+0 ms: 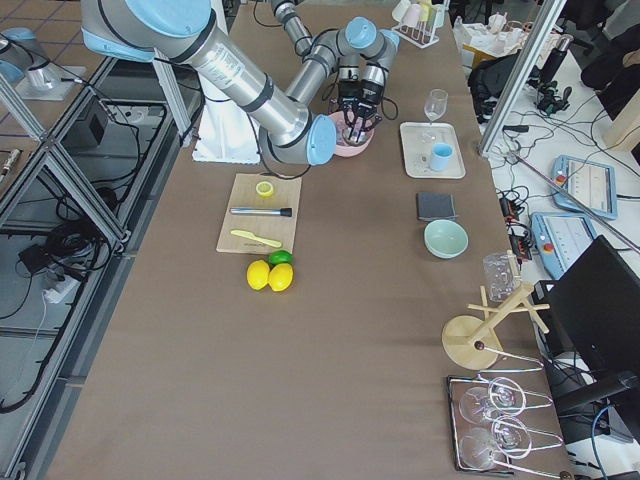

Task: Put ice in cup with scoop
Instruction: 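Dip the scoop into the ice cubes with the right gripper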

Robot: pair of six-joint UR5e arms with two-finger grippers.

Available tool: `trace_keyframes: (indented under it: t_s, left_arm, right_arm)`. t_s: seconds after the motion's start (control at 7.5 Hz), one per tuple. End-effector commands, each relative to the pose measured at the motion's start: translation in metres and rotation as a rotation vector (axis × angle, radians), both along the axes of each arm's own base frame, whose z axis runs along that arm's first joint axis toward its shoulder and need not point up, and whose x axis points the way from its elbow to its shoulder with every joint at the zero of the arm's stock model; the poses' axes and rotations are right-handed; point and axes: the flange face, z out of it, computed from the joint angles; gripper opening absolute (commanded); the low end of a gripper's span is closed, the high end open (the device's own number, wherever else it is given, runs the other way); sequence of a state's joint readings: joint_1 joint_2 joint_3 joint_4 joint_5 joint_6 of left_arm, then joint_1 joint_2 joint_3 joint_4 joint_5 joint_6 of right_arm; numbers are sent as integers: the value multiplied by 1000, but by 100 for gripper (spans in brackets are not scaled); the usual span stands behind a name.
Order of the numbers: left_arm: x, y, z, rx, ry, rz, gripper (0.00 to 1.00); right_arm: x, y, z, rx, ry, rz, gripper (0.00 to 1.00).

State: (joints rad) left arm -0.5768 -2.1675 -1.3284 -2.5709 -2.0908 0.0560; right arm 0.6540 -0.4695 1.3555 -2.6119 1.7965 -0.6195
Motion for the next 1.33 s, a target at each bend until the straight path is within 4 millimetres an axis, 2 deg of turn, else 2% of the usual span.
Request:
trace_keyframes:
  t_s: [0.0,0.53,1.2]
  left_arm:
    - [0,0,0,0,0,-2,98]
    - [0,0,1,0,-1,0,98]
    - [0,0,1,1,-2,-3,98]
  right_arm:
    - [-8,0,-2,26,-29,17,0]
    - [-13,2,0,20,-84,67,0]
    - [-6,13,13,34,-149,143,0]
